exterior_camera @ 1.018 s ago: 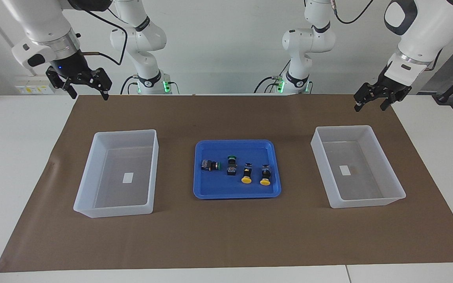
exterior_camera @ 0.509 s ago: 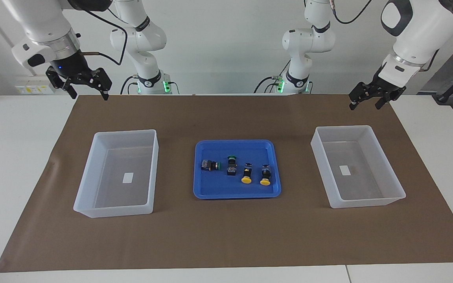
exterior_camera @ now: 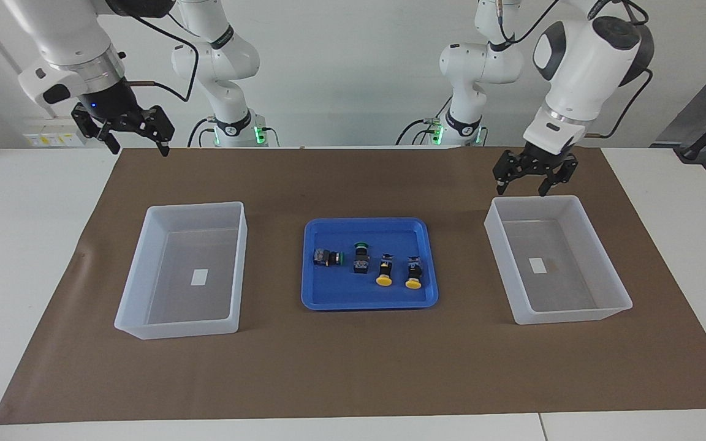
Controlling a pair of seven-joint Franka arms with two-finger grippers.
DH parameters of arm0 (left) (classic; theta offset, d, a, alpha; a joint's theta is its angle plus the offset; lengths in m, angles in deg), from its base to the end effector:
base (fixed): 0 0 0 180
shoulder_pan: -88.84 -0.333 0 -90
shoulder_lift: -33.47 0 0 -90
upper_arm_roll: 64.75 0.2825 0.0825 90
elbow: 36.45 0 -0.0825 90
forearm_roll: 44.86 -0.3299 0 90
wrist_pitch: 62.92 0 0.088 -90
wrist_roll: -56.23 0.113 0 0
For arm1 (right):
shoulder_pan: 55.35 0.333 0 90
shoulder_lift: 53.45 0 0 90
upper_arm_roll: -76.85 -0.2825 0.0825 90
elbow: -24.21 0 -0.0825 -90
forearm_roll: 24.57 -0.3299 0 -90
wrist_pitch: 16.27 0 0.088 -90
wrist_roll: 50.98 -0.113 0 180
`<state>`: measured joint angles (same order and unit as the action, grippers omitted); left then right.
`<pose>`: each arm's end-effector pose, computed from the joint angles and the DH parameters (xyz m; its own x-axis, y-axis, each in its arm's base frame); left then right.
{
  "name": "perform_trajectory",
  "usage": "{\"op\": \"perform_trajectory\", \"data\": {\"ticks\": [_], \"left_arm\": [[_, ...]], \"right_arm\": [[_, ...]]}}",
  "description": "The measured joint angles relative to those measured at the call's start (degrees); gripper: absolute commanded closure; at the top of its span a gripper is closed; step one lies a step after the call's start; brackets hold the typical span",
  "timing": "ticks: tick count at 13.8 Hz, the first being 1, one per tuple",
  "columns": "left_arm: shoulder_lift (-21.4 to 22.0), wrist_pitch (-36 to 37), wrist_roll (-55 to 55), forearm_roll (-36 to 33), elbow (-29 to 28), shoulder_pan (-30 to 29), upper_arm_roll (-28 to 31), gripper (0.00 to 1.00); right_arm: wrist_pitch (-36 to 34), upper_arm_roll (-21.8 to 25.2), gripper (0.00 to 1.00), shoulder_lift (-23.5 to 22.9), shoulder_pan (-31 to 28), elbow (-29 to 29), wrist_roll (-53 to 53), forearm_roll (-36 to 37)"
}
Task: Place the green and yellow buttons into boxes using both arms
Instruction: 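Reach the left gripper into the tray and grasp a yellow button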
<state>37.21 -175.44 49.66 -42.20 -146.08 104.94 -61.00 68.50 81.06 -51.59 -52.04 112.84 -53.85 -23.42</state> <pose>0.4921 -0.1104 0.5072 0.9907 -0.0815 0.1085 -0.0886 -0.9942 0.0617 0.4819 -0.0106 0.6030 0.9971 -0.0674 -0.0340 -0.0668 -0.9976 0.0194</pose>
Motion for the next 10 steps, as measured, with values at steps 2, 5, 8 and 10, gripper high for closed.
{"op": "perform_trajectory", "data": {"ticks": [2, 5, 8, 10], "left_arm": [[-3.40, -5.90, -3.57, 0.00, -1.23, 3.11, -0.03, 0.00], [-9.49, -15.96, -7.34, 0.00, -2.00, 6.78, -0.17, 0.00], [-12.47, -21.97, -7.46, 0.00, -3.78, 8.68, -0.13, 0.00], [-15.47, -26.39, -7.64, 0.00, -4.14, 11.02, -0.17, 0.00]], "right_arm": [[0.00, 0.00, 0.00, 0.00, 0.00, 0.00, 0.00, 0.00], [0.00, 0.00, 0.00, 0.00, 0.00, 0.00, 0.00, 0.00], [0.00, 0.00, 0.00, 0.00, 0.00, 0.00, 0.00, 0.00], [0.00, 0.00, 0.00, 0.00, 0.00, 0.00, 0.00, 0.00]]}}
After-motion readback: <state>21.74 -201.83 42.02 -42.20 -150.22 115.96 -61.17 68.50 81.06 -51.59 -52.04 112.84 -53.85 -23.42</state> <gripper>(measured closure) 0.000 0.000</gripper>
